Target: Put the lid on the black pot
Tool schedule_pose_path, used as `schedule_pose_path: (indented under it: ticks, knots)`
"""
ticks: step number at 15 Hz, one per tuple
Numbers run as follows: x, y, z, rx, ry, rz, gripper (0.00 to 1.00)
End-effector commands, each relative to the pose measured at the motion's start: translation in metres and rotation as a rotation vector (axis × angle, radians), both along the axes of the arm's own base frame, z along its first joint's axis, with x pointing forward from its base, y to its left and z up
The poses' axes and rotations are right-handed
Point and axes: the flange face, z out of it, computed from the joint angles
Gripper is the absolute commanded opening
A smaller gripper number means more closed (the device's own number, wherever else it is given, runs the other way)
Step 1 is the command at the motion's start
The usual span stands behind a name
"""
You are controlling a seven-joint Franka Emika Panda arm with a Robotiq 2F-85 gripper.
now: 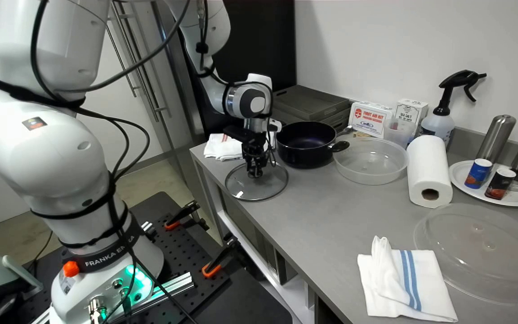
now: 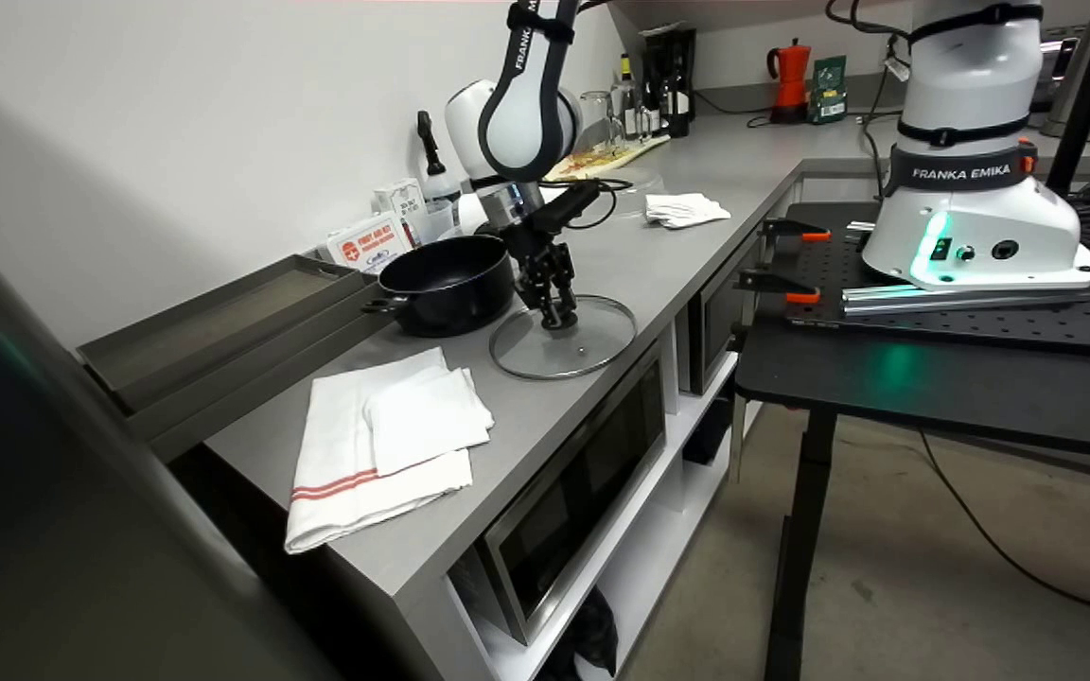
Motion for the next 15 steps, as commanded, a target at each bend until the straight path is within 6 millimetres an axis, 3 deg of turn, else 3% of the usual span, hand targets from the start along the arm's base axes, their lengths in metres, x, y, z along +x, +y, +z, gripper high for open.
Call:
schedule_pose_path:
  ticks: [1, 2, 4, 5, 15]
  knots:
    - [0.000, 0.002, 0.008, 0.013, 0.003, 0.016, 0.58]
    - [0.000, 0.002, 0.008, 0.013, 0.003, 0.015, 0.54]
    - [0.001, 0.002, 0.009, 0.015, 0.003, 0.015, 0.30]
    - [0.001, 0.002, 0.009, 0.016, 0.003, 0.014, 0.25]
    - [0.000, 0.004, 0.021, 0.010, -0.016, 0.006, 0.25]
